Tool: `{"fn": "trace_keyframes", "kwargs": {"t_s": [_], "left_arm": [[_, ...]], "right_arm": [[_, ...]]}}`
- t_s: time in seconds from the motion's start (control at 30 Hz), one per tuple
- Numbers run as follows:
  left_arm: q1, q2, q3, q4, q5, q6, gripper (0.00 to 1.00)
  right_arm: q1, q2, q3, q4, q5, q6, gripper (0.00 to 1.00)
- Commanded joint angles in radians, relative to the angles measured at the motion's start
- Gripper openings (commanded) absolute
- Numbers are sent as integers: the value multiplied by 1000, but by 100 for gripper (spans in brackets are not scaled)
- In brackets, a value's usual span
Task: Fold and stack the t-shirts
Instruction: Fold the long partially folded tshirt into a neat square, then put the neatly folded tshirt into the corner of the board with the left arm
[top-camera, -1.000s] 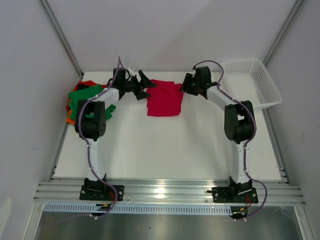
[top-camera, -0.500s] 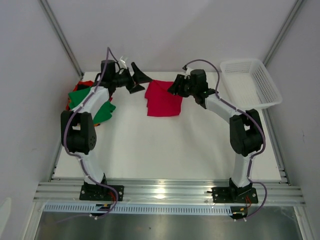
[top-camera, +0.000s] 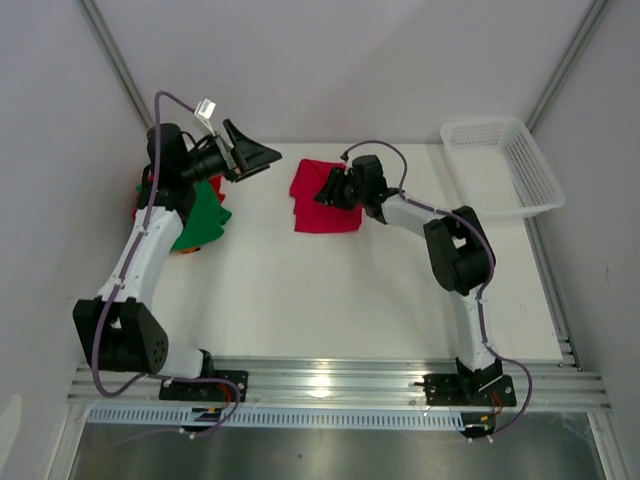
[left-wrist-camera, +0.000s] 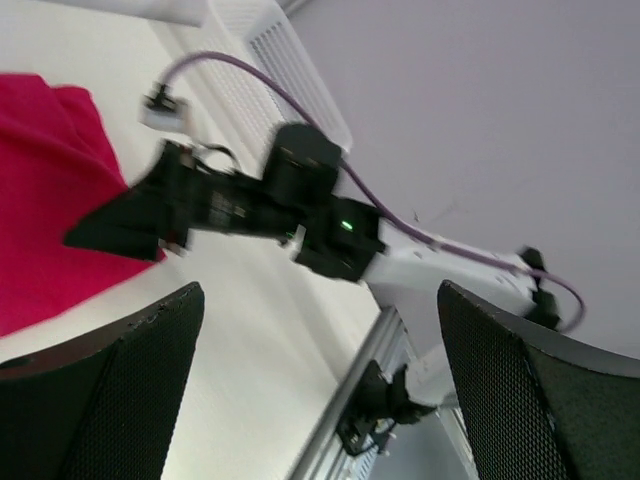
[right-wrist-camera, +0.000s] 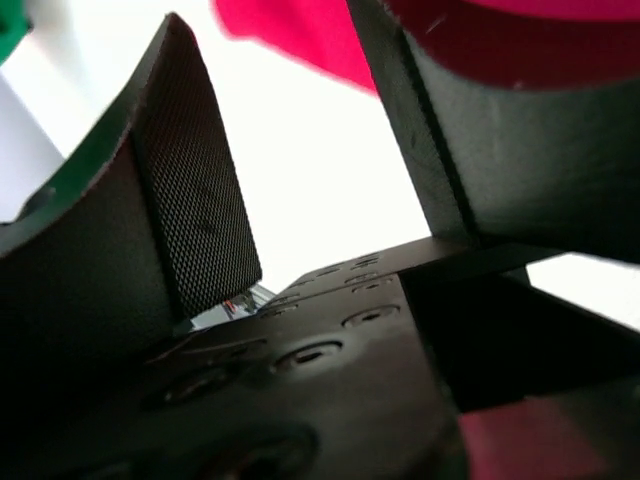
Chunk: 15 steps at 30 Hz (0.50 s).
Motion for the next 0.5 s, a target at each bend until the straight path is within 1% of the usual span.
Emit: {"fn": "trace_keyframes", "kwargs": {"t_s": [0.0,0.07,0.1,0.2,0.23,0.3,0.47], "left_arm": [[-4,-124,-93,110,69,-49,100],[-4,-194,-136,122,78,-58,99],[-4,-214,-146,120,80,-56,100],[-4,-276,-166,81,64,-27,100],[-3,-287,-164,49,58,-18,99],[-3,-308,-152,12,43,7,100],[-3,-334,-92,-51,23,30,100]], "right_arm": [[4,67,107,-11,84,20,53],[4,118,149,-31,121,18,53],[4,136,202,-56,126,15,53],[-2,202,299,-116,143,26,53],[-3,213,307,-142,147,34,53],[-5,210,297,-152,161,44,52],[-2,137,157,-170,179,57,52]]}}
